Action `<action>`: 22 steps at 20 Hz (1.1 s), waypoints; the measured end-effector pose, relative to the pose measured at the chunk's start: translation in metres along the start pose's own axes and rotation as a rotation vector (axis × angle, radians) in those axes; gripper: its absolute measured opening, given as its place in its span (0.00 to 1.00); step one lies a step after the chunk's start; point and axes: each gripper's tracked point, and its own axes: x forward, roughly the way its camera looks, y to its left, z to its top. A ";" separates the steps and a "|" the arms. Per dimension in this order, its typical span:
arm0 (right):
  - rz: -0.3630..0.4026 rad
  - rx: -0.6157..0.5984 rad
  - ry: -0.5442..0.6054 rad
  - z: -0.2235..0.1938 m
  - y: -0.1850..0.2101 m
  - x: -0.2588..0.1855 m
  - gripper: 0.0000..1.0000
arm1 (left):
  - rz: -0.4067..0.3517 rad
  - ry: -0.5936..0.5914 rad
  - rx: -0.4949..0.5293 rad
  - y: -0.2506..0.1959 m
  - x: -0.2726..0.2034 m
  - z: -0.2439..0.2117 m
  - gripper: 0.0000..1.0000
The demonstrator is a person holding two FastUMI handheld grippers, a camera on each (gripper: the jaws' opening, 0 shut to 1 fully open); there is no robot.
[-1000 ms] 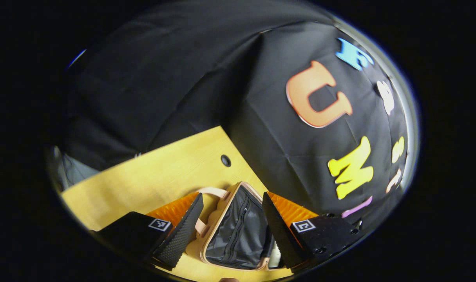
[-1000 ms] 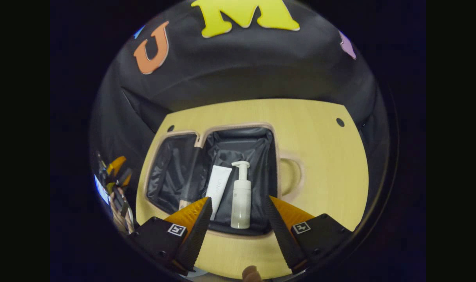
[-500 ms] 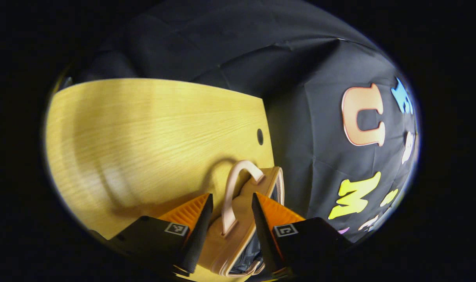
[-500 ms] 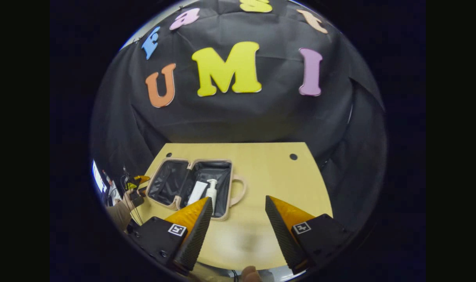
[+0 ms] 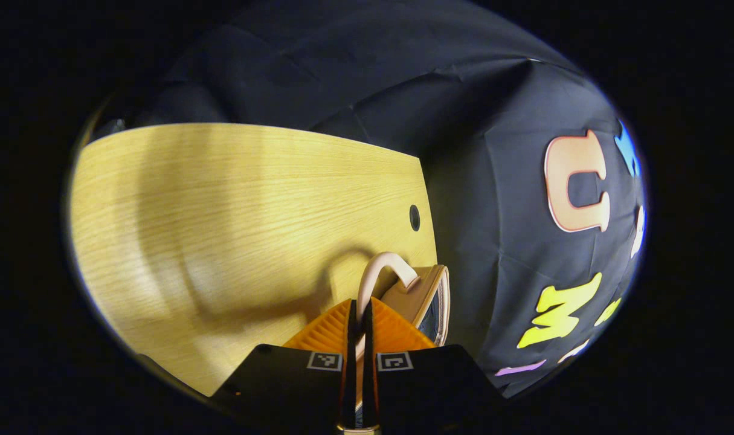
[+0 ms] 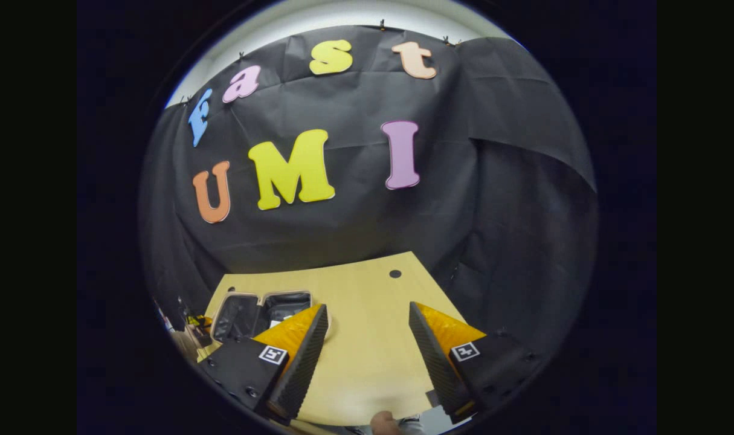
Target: First open the suitcase, pack the skin care products into it, and then close the suitcase.
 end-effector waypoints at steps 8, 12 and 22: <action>0.110 -0.025 -0.018 0.011 -0.007 0.015 0.80 | 0.047 -0.139 0.428 -0.088 -0.036 0.015 0.05; 0.176 -0.049 -0.003 0.017 -0.010 0.031 0.80 | 0.041 -0.210 0.565 -0.138 -0.058 0.011 0.05; 0.300 -0.108 0.015 0.033 -0.032 0.066 0.80 | -0.028 -0.353 0.889 -0.250 -0.096 -0.082 0.04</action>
